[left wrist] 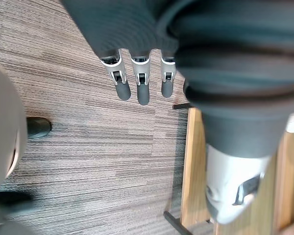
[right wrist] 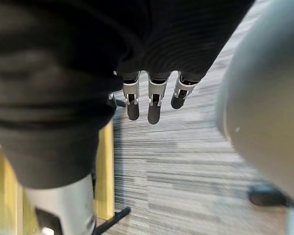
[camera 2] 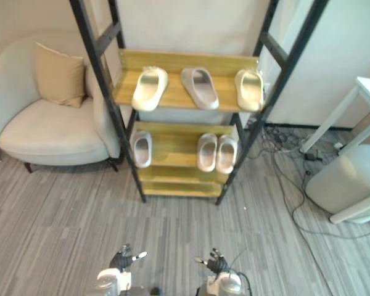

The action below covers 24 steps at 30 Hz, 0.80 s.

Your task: Organize the slippers on the shoe rack

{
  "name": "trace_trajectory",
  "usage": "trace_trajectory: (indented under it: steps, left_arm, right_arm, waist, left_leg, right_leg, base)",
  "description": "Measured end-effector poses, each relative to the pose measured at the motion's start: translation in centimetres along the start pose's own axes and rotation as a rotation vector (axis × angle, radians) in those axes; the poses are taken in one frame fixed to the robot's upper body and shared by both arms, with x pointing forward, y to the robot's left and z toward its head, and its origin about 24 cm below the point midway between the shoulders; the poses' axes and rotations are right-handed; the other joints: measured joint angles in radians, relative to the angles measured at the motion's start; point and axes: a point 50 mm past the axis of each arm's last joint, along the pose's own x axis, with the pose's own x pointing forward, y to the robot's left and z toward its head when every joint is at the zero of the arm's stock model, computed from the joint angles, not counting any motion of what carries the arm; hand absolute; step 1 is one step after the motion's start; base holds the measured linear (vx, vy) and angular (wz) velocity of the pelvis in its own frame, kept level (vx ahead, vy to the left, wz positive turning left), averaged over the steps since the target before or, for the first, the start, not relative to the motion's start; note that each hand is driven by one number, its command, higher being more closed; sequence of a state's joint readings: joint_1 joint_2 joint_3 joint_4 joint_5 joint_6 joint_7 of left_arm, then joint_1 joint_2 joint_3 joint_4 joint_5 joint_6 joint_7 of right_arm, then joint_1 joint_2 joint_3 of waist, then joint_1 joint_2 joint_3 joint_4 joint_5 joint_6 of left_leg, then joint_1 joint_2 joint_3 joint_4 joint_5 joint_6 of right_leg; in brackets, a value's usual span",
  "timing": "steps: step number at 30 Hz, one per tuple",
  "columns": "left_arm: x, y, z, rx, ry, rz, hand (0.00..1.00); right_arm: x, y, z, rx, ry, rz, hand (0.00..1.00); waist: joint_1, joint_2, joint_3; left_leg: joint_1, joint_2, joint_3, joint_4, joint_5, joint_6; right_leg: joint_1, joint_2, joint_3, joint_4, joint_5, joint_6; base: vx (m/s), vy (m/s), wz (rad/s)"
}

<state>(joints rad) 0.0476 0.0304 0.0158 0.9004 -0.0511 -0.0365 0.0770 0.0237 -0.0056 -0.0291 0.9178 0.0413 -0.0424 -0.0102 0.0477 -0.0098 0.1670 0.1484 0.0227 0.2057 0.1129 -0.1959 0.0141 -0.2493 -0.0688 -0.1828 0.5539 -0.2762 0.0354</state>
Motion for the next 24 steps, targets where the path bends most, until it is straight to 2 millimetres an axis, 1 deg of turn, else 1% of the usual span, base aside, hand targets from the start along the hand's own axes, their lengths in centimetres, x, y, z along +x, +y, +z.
trace_trajectory:
  steps: [1,2,3,4,5,6,7,8,9,10,11,12,13,14,15,16,17,18,19,20,21,22,24]
  left_arm:
    - [0.0,0.0,0.0,-0.001,0.002,0.000,0.00]
    - [0.0,0.0,-0.2,-0.002,0.006,-0.001,0.00]
    - [-0.1,0.1,-0.4,0.000,0.013,0.003,0.00]
    - [-0.1,0.3,-0.5,0.003,0.014,0.007,0.00]
    - [-0.1,0.7,-0.7,-0.011,0.027,0.023,0.00]
    - [-0.1,0.5,-0.8,-0.020,0.033,0.021,0.00]
    - [-0.2,0.1,-1.1,-0.046,0.038,0.019,0.00]
    - [-0.2,-0.3,-0.9,-0.080,0.027,0.019,0.00]
    - [-0.2,-0.4,-0.8,-0.087,0.026,0.019,0.00]
    - [-0.2,-0.2,-0.5,-0.108,0.012,0.028,0.00]
    - [-0.3,-0.1,-0.5,-0.125,0.009,0.038,0.00]
    - [-0.3,-0.1,-0.5,-0.125,0.007,0.037,0.00]
    - [-0.3,0.0,-0.3,-0.121,0.001,0.040,0.00]
    - [-0.1,-0.3,0.1,-0.115,-0.011,0.029,0.00]
    - [-0.1,-0.4,0.1,-0.116,-0.011,0.027,0.00]
    - [-0.1,-0.7,0.2,-0.115,-0.014,0.017,0.00]
    - [-0.1,-1.1,0.3,-0.110,-0.014,0.005,0.00]
    - [-0.1,-1.2,0.3,-0.108,-0.013,0.002,0.00]
    - [-0.2,-1.5,0.1,-0.102,-0.007,-0.007,0.00]
    - [-0.1,-1.8,0.1,-0.104,-0.001,-0.013,0.00]
    - [-0.1,-1.7,0.0,-0.102,0.002,-0.011,0.00]
    - [-0.1,-1.5,-0.1,-0.098,0.007,-0.003,0.00]
    - [-0.1,-1.0,-0.5,-0.086,0.024,0.008,0.00]
  right_arm:
    - [0.0,0.0,0.1,-0.001,-0.004,0.000,0.00]
    - [0.1,-0.1,0.4,-0.005,-0.009,-0.002,0.00]
    - [0.2,-0.2,0.4,-0.006,-0.007,-0.003,0.00]
    - [0.1,-0.1,0.2,-0.007,-0.001,-0.002,0.00]
    - [0.2,-0.6,0.4,-0.017,-0.004,-0.010,0.00]
    - [0.2,-0.9,0.6,-0.022,-0.009,-0.016,0.00]
    - [0.3,-1.2,0.7,-0.025,-0.013,-0.024,0.00]
    - [0.1,-1.6,0.4,-0.022,-0.005,-0.034,0.00]
    - [0.0,-1.7,0.2,-0.023,0.001,-0.036,0.00]
    - [0.0,-1.8,0.2,-0.024,0.000,-0.040,0.00]
    - [-0.1,-1.6,-0.1,-0.015,0.008,-0.040,0.00]
    - [-0.1,-1.6,-0.1,-0.013,0.009,-0.040,0.00]
    - [-0.2,-1.5,-0.3,-0.005,0.013,-0.042,0.00]
    - [-0.2,-1.7,-0.5,0.010,0.017,-0.050,0.00]
    - [-0.2,-1.8,-0.5,0.014,0.017,-0.053,0.00]
    - [-0.2,-2.0,-0.5,0.037,0.016,-0.063,0.00]
    - [-0.3,-2.2,-0.6,0.058,0.021,-0.074,0.00]
    - [-0.3,-2.3,-0.6,0.057,0.021,-0.076,0.00]
    - [-0.4,-2.6,-0.8,0.059,0.023,-0.083,0.00]
    - [-0.4,-2.6,-1.1,0.072,0.036,-0.090,0.00]
    - [-0.5,-2.6,-1.1,0.075,0.034,-0.092,0.00]
    - [-0.5,-2.4,-1.3,0.080,0.037,-0.088,0.00]
    - [-0.7,-1.9,-1.9,0.091,0.053,-0.079,0.00]
  waist:
    - [-0.002,0.001,0.001]
    - [-0.006,0.002,0.004]
    - [-0.008,-0.005,0.005]
    - [-0.008,-0.017,0.007]
    - [-0.013,-0.019,0.006]
    - [-0.012,-0.003,0.005]
    - [-0.011,0.013,-0.004]
    - [-0.018,0.033,0.002]
    - [-0.018,0.038,0.001]
    - [-0.015,0.055,0.001]
    - [-0.009,0.056,0.007]
    - [-0.008,0.054,0.008]
    - [-0.008,0.043,0.013]
    - [-0.006,0.034,0.015]
    - [-0.006,0.034,0.015]
    - [-0.006,0.034,0.015]
    - [-0.004,0.037,0.013]
    - [-0.004,0.039,0.012]
    - [-0.005,0.050,0.006]
    - [-0.003,0.054,-0.002]
    - [-0.003,0.045,-0.001]
    - [-0.003,0.029,-0.006]
    - [-0.001,0.006,-0.029]
  left_leg:
    - [0.004,0.003,-0.003,-0.003,-0.003,-0.004]
    - [0.022,0.012,-0.012,-0.013,-0.011,-0.015]
    - [0.059,0.011,-0.028,-0.028,-0.029,-0.037]
    - [0.075,0.001,-0.039,-0.027,-0.045,-0.046]
    - [0.135,0.002,-0.085,-0.011,-0.106,-0.057]
    - [0.137,0.018,-0.084,0.001,-0.109,-0.061]
    - [0.111,0.040,-0.094,0.068,-0.109,-0.064]
    - [0.018,0.075,-0.118,0.304,-0.109,-0.068]
    - [-0.007,0.083,-0.120,0.358,-0.104,-0.075]
    - [-0.088,0.124,-0.102,0.543,-0.062,-0.099]
    - [-0.156,0.199,-0.047,0.713,-0.068,-0.104]
    - [-0.160,0.203,-0.040,0.719,-0.070,-0.106]
    - [-0.173,0.215,-0.013,0.709,-0.079,-0.097]
    - [-0.204,0.206,0.007,0.609,-0.099,-0.105]
    - [-0.208,0.203,0.007,0.587,-0.100,-0.105]
    - [-0.219,0.186,0.000,0.475,-0.098,-0.104]
    - [-0.216,0.149,-0.025,0.251,-0.062,-0.101]
    - [-0.216,0.142,-0.031,0.221,-0.051,-0.102]
    - [-0.211,0.126,-0.058,0.113,0.024,-0.104]
    - [-0.187,0.117,-0.075,0.073,0.101,-0.117]
    - [-0.163,0.105,-0.070,0.044,0.105,-0.111]
    - [-0.134,0.092,-0.055,0.012,0.110,-0.105]
    - [-0.097,0.069,-0.034,-0.044,0.119,-0.092]
  right_leg:
    - [-0.008,0.007,0.005,-0.035,0.012,0.000]
    - [-0.026,0.032,0.026,-0.153,0.072,0.000]
    - [-0.023,0.054,0.054,-0.322,0.193,-0.003]
    - [-0.021,0.052,0.064,-0.371,0.256,-0.009]
    - [-0.017,0.057,0.081,-0.326,0.374,-0.058]
    - [-0.017,0.067,0.073,-0.311,0.372,-0.064]
    - [-0.006,0.072,0.062,-0.309,0.314,-0.073]
    - [0.047,0.086,0.034,-0.346,0.291,-0.088]
    - [0.059,0.092,0.034,-0.354,0.288,-0.092]
    - [0.096,0.111,0.025,-0.385,0.279,-0.104]
    - [0.174,0.129,0.020,-0.423,0.267,-0.121]
    - [0.185,0.129,0.020,-0.426,0.265,-0.123]
    - [0.229,0.126,0.023,-0.451,0.262,-0.126]
    - [0.276,0.114,0.036,-0.491,0.262,-0.125]
    - [0.279,0.113,0.038,-0.494,0.262,-0.125]
    - [0.286,0.102,0.045,-0.503,0.258,-0.118]
    - [0.286,0.087,0.060,-0.506,0.248,-0.102]
    - [0.286,0.085,0.061,-0.506,0.247,-0.099]
    - [0.285,0.086,0.065,-0.506,0.240,-0.087]
    - [0.293,0.084,0.081,-0.504,0.231,-0.069]
    - [0.306,0.077,0.084,-0.507,0.229,-0.060]
    - [0.319,0.064,0.088,-0.510,0.220,-0.047]
    - [0.325,0.044,0.103,-0.513,0.209,-0.029]
  base:
    - [0.45,-0.072,0.34]
    - [0.46,-0.101,0.38]
    - [0.47,-0.113,0.44]
    - [0.59,-0.213,0.54]
    - [0.40,-0.165,0.30]
    - [0.48,-0.204,0.36]
    - [0.43,-0.224,0.42]
    - [0.43,-0.224,0.49]
    - [0.40,-0.251,0.38]
    - [0.38,-0.178,0.01]
    - [0.46,-0.203,-0.05]
    - [0.45,-0.160,-0.10]
    - [0.39,-0.101,-0.11]
    - [0.31,-0.077,-0.11]
    - [0.26,-0.007,-0.18]
    - [0.20,0.076,-0.21]
    - [0.20,0.076,-0.20]
    - [0.17,0.114,-0.17]
    - [0.14,0.128,-0.17]
    - [0.22,0.171,-0.19]
    - [0.18,0.142,-0.16]
    - [0.16,0.120,-0.07]
    - [0.14,0.122,-0.13]
